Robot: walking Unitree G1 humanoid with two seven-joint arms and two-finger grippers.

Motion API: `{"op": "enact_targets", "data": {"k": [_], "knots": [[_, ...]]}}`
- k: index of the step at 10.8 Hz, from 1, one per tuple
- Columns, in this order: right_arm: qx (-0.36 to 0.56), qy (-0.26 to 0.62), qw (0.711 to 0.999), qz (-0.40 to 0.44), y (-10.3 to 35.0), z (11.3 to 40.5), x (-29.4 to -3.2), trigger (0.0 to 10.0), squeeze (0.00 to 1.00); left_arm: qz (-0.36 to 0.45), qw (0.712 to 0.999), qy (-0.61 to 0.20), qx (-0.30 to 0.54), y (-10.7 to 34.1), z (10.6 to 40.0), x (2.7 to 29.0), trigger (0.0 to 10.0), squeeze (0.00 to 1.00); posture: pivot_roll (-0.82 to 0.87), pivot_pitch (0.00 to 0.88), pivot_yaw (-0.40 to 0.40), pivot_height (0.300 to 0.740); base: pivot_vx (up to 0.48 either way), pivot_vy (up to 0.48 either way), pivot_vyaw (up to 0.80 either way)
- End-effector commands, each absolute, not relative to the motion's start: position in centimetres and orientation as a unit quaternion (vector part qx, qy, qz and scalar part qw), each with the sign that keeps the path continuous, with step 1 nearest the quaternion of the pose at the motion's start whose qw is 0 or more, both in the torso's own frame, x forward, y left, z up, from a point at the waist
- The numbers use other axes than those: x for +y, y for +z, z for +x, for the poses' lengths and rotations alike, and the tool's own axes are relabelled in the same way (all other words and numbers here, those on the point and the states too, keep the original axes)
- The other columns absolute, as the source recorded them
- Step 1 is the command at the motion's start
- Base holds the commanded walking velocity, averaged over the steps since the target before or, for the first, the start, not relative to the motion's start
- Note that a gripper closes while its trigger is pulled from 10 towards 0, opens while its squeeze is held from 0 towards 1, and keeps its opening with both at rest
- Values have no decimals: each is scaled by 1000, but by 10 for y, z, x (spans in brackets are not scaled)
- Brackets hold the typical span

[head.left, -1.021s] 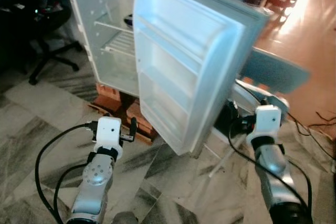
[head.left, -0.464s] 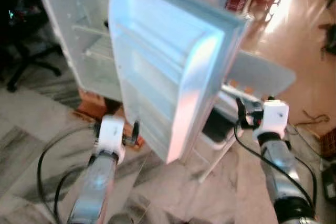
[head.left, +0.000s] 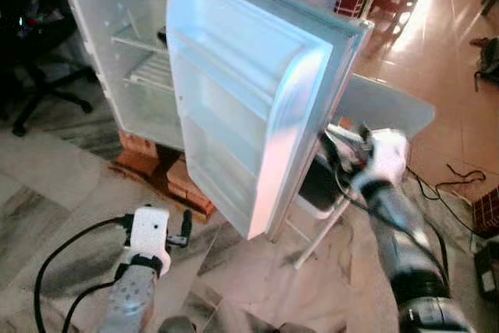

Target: Restocking fridge

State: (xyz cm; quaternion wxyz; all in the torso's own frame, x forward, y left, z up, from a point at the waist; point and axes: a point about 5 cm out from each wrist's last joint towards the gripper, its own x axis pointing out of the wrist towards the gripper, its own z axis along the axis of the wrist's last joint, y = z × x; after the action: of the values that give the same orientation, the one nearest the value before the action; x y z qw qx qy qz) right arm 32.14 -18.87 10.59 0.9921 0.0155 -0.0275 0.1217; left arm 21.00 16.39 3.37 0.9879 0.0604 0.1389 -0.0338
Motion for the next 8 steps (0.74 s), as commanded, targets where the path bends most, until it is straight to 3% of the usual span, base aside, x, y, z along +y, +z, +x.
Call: {"op": "enact_targets", "data": {"k": [1,4,5,6,7,8], "knots": [[-21,144,989,21,111,330,-189,10000,0,64,989,-29,131,40,212,165,10000,0,184,77,-73,740,0,0,0],[-66,200,972,101,151,364,-152,10000,0,66,987,-36,139,34,216,163,10000,0,201,59,-86,740,0,0,0],[-74,254,946,187,161,359,-138,10000,0,66,987,-35,139,34,217,163,10000,0,208,49,-88,740,0,0,0],[-82,320,917,222,171,350,-127,10000,0,66,987,-35,142,33,218,163,10000,0,208,49,-88,740,0,0,0],[-101,505,811,277,200,301,-107,10000,0,67,986,-39,150,29,218,163,10000,0,207,41,-92,740,0,0,0],[-90,514,807,277,194,293,-114,10000,0,67,986,-39,151,27,218,163,10000,0,205,36,-93,740,0,0,0]]}}
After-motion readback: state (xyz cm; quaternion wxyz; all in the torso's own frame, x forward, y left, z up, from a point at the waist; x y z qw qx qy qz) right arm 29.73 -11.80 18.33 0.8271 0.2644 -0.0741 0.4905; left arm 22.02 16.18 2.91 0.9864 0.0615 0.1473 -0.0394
